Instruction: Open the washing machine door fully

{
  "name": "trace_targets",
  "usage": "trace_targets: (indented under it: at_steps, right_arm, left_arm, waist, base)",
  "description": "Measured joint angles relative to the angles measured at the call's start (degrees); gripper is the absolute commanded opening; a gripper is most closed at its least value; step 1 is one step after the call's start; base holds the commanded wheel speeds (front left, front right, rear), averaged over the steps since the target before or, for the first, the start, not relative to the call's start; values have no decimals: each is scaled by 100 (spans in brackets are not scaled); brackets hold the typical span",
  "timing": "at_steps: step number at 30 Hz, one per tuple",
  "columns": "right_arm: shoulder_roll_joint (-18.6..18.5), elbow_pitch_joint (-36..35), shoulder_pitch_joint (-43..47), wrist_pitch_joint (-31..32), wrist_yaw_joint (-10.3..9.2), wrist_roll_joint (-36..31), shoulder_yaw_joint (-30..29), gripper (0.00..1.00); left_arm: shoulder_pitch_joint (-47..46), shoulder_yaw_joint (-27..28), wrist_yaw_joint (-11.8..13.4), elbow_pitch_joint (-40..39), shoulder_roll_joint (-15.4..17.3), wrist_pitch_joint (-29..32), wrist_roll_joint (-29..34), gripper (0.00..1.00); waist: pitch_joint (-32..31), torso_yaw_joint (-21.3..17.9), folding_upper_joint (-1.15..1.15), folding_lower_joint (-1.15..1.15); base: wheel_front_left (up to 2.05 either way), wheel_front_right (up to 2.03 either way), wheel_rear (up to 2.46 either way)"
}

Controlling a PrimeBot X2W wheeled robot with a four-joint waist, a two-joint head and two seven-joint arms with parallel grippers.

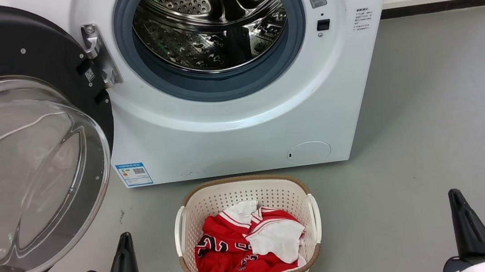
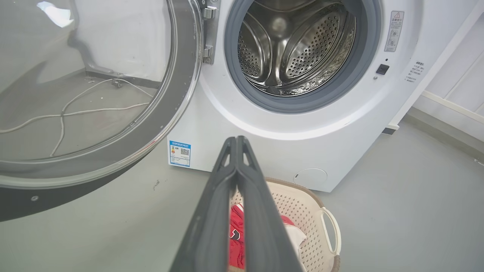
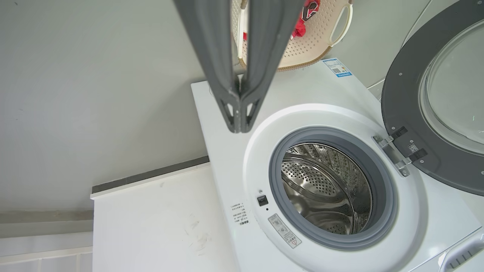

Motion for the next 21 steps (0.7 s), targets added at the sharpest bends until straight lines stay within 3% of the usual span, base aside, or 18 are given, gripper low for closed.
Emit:
trace_targets:
  at_steps: [21]
  right_arm:
    - [-80,316,-369,410,-1,2111,57,0]
  left_arm:
    - [-225,98,-86,110,1,499,-2147,0]
  waist:
    - [-10,28,0,0]
  base:
    - [0,0,0]
